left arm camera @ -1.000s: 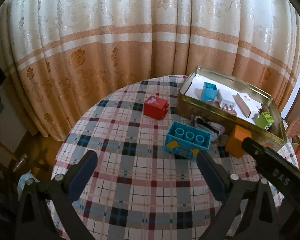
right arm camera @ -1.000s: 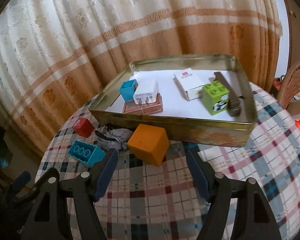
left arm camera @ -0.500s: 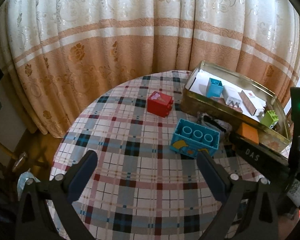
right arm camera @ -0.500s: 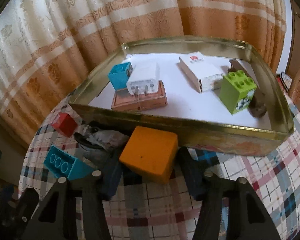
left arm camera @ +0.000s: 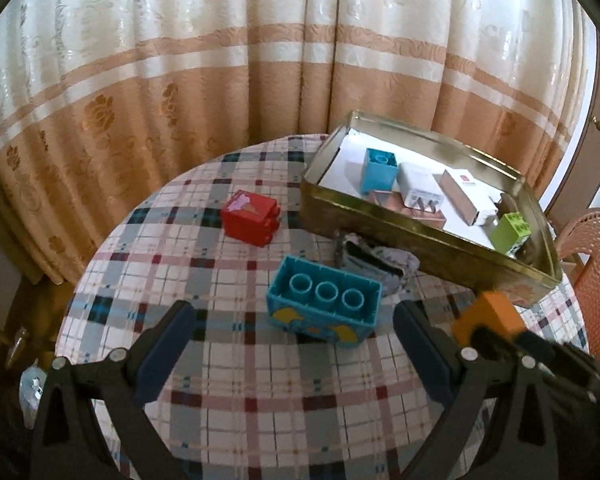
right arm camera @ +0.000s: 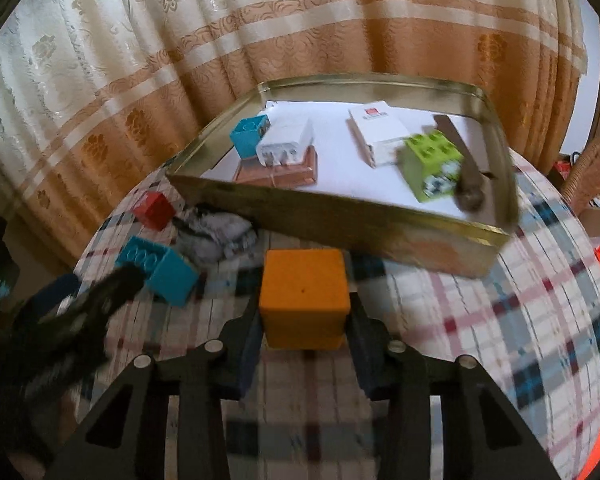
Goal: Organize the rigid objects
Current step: 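Grasp the orange foam cube with the right gripper while the left grasps the teal brick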
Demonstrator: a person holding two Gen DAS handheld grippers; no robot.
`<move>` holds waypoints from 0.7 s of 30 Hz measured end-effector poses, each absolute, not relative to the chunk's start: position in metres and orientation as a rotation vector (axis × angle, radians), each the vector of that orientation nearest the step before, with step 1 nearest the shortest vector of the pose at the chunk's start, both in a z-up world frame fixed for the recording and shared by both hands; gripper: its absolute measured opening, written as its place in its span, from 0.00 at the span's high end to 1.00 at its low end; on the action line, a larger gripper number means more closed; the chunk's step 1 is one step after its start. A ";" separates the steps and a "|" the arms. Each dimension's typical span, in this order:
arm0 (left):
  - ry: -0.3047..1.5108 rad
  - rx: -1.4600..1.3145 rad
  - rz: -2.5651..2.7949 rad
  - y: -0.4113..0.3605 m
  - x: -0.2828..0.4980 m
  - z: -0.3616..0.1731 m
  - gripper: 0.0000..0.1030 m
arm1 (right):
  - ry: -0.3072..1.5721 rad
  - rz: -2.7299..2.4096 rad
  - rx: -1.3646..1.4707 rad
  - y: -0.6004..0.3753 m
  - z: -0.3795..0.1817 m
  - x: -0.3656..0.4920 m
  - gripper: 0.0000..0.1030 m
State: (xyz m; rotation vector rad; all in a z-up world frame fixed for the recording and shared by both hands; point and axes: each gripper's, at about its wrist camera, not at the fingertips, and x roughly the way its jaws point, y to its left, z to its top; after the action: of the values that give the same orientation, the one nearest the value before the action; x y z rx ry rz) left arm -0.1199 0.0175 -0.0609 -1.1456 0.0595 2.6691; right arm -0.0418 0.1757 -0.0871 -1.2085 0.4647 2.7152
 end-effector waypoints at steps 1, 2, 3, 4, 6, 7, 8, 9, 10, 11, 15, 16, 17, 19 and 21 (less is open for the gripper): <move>0.049 -1.150 2.662 0.019 -0.123 -0.061 0.02 | 0.460 2.713 -1.214 0.177 -0.088 -0.038 0.59; 0.038 -1.151 2.658 0.020 -0.124 -0.062 0.02 | 0.458 2.712 -1.217 0.177 -0.088 -0.036 0.59; 0.031 -1.151 2.654 0.022 -0.126 -0.062 0.02 | 0.461 2.709 -1.221 0.179 -0.089 -0.033 0.59; 0.031 -1.151 2.649 0.025 -0.128 -0.063 0.02 | 0.466 2.706 -1.223 0.180 -0.090 -0.032 0.59; 0.049 -1.164 2.643 0.031 -0.134 -0.067 0.02 | 0.468 2.707 -1.229 0.179 -0.092 -0.034 0.59; 0.058 -1.176 2.643 0.033 -0.136 -0.069 0.02 | 0.462 2.710 -1.226 0.179 -0.092 -0.034 0.59; 0.068 -1.195 2.649 0.035 -0.139 -0.072 0.02 | 0.456 2.711 -1.227 0.178 -0.092 -0.035 0.59; 0.074 -1.215 2.653 0.036 -0.143 -0.076 0.02 | 0.454 2.713 -1.231 0.178 -0.092 -0.037 0.59; 0.073 -1.224 2.656 0.036 -0.144 -0.079 0.02 | 0.456 2.716 -1.235 0.178 -0.092 -0.038 0.58; 0.071 -1.235 2.660 0.036 -0.146 -0.081 0.02 | 0.460 2.716 -1.238 0.179 -0.092 -0.039 0.58; 0.055 -1.251 2.667 0.034 -0.150 -0.086 0.02 | 0.474 2.709 -1.237 0.179 -0.093 -0.044 0.57; 0.051 -1.253 2.665 0.033 -0.150 -0.087 0.03 | 0.471 2.707 -1.235 0.179 -0.093 -0.045 0.57; 0.050 -1.255 2.663 0.033 -0.151 -0.088 0.05 | 0.467 2.707 -1.236 0.178 -0.093 -0.047 0.57; 0.053 -1.270 2.657 0.035 -0.152 -0.092 0.11 | 0.463 2.701 -1.252 0.176 -0.096 -0.052 0.54; 0.041 -1.288 2.626 0.036 -0.151 -0.097 0.25 | 0.471 2.697 -1.256 0.176 -0.099 -0.055 0.53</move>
State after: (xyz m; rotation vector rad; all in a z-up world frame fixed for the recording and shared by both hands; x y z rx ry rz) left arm -0.1513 0.0357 -0.0972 -1.2881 0.0414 2.6265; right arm -0.0549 0.1762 -0.0987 -1.2561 0.4710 2.6967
